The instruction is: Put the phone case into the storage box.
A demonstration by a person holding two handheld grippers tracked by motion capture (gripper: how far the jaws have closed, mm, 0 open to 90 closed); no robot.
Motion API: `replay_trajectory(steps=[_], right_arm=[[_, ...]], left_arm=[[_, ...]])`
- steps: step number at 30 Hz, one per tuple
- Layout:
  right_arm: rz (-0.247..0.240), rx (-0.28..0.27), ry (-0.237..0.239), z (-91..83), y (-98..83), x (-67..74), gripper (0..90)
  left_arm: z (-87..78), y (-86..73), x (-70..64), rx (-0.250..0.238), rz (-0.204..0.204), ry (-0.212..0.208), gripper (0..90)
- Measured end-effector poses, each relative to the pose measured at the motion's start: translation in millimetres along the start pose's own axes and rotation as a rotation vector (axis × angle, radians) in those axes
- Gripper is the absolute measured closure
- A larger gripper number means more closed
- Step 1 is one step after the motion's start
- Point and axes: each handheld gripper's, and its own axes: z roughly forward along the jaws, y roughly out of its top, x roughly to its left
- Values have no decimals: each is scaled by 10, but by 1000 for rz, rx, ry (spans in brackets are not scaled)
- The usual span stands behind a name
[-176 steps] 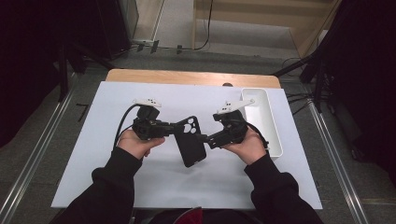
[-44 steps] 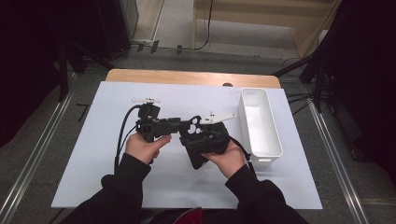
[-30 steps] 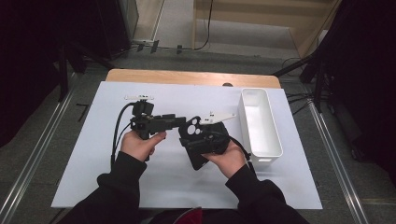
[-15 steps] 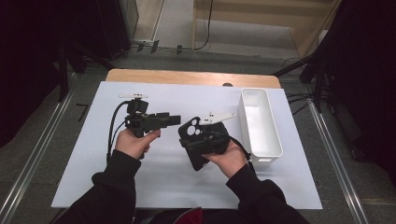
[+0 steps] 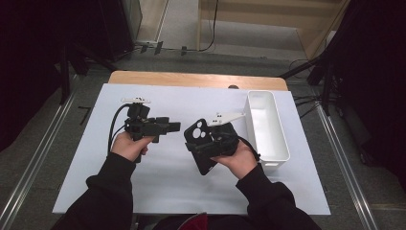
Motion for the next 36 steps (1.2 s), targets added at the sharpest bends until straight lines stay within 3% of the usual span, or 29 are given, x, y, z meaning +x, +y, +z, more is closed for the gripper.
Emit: replay_trajectory(steps=[7,15,18,23,28,30,36], right_arm=[[-28,37,23,-32,16,-42,126],[-34,46,67,-88,35,-94,126],[-28,38,76,-115,42,-118,126],[-33,33,78,-156,49,-152,126],[-37,30,83,-183,59,-157,126],[-42,30,84,-193,63,-162,126],[-38,28,86,-231,73,-184,126]], left_arm=[[44,-63,-27,35,111,40,323],[64,-140,-22,45,163,-38,322],[59,-171,-35,46,204,-43,322],[66,-219,-42,54,235,-72,322],[90,-280,-63,97,294,-70,320],[102,-312,-73,88,296,-77,280],[115,-418,-64,103,302,-83,280]])
